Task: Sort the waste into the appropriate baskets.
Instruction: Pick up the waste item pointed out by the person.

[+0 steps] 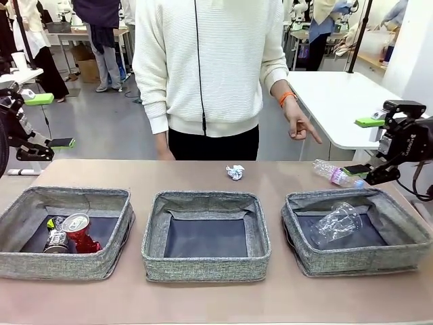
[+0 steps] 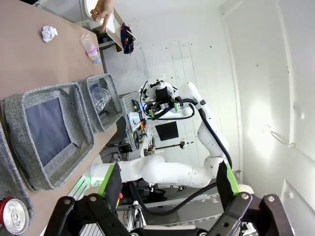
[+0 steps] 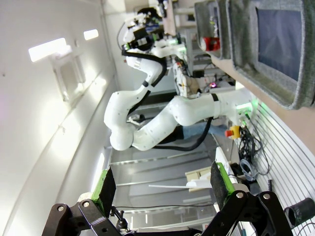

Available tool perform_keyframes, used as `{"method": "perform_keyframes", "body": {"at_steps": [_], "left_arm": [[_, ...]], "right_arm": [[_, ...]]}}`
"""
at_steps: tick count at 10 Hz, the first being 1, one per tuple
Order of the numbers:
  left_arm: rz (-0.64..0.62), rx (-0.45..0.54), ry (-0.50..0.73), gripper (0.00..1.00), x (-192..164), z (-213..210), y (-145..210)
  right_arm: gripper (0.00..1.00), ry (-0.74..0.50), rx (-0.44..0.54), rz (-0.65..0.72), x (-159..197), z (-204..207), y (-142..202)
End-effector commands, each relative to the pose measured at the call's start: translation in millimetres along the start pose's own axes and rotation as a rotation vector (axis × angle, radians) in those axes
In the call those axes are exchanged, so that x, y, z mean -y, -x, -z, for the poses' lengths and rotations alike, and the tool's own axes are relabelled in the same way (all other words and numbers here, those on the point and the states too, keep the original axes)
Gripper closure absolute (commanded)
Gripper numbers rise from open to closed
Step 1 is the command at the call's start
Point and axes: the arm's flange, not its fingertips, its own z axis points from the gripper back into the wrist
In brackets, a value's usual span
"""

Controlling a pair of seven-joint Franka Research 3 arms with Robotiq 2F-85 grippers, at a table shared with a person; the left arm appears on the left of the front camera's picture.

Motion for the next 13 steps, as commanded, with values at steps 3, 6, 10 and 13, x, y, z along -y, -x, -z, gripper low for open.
{"method": "perform_keyframes", "body": {"at_steps": [3, 6, 10, 13], "left_arm": [[0.003, 0.002, 0.015, 0.00, 2, 1, 2], [0.003, 0.002, 0.015, 0.00, 2, 1, 2], [0.003, 0.002, 0.015, 0.00, 2, 1, 2], [0.003, 0.002, 0.015, 0.00, 2, 1, 2]], "right_arm": [[0.00, 1.118, 0.391, 0.072, 32, 1, -56], [0.00, 1.410, 0.852, 0.011, 15, -29, -72], [0.00, 0.778, 0.303, -0.116, 17, -31, -78], [0.00, 0.931, 0.323, -0.322, 6, -81, -126]]}}
